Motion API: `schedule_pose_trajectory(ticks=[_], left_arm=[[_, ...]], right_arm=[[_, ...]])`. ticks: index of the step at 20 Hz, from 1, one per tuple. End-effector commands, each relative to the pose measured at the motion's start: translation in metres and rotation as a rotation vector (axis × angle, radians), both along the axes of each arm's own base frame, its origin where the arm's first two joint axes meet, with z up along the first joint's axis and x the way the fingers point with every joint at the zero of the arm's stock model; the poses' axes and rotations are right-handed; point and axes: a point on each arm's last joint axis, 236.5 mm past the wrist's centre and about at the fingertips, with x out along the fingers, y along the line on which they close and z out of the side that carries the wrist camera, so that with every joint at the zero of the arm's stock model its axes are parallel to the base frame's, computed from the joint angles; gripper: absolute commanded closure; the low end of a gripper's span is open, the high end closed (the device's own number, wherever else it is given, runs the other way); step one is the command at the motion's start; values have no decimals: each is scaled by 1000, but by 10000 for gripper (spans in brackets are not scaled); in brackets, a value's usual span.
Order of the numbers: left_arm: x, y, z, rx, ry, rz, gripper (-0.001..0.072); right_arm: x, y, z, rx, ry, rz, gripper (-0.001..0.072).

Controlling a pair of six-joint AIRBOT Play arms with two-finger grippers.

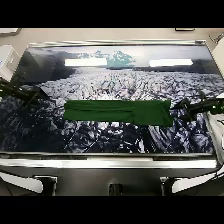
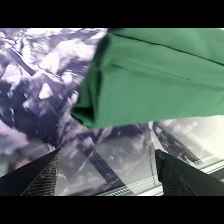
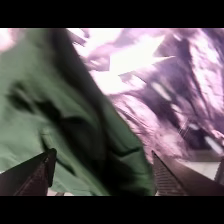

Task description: Fold the clothes and pants, and hang the long-sleeved shirts on hangers.

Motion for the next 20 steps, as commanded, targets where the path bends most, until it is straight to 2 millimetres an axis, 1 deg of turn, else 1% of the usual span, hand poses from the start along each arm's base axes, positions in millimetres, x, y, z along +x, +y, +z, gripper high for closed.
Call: schedule_pose_trajectory(ticks=[1,3,4,6,7,9,10,12,13,14,15,16,18,19,20], left_arm=[[-7,-9,49,44,-108,-20,37],[-11,-27,69,59,-158,-59,37],[-13,-37,76,62,-175,-82,38],[-17,-61,85,63,-199,-141,37],[-20,-75,87,62,-206,-173,37],[-20,-102,89,59,-229,-229,38],[-15,-117,89,60,-259,-244,37],[4,-154,87,61,-359,-252,43],[11,-178,83,58,-405,-265,69],[15,-202,75,53,-440,-284,263],[17,-225,63,48,-460,-290,482],[18,-250,46,45,-479,-296,594],[19,-292,8,43,-493,-276,610],[18,-313,-16,39,-464,-231,617],[13,-332,-38,23,-413,-193,624]], right_arm=[[4,21,-13,159,-33,-7,4],[20,39,-2,256,-107,-3,4],[22,47,-3,251,-114,16,4],[19,65,-14,203,-89,88,7],[17,76,-18,180,-78,128,28],[15,99,-15,185,-72,185,281],[14,109,-7,186,-82,215,343],[17,121,15,160,-114,234,663],[21,125,31,146,-138,227,665],[23,128,49,135,-171,228,666],[24,128,70,123,-206,223,666],[22,132,94,118,-240,218,666],[9,146,140,107,-302,244,666],[1,154,160,101,-328,258,666],[-7,163,180,91,-360,264,666]])
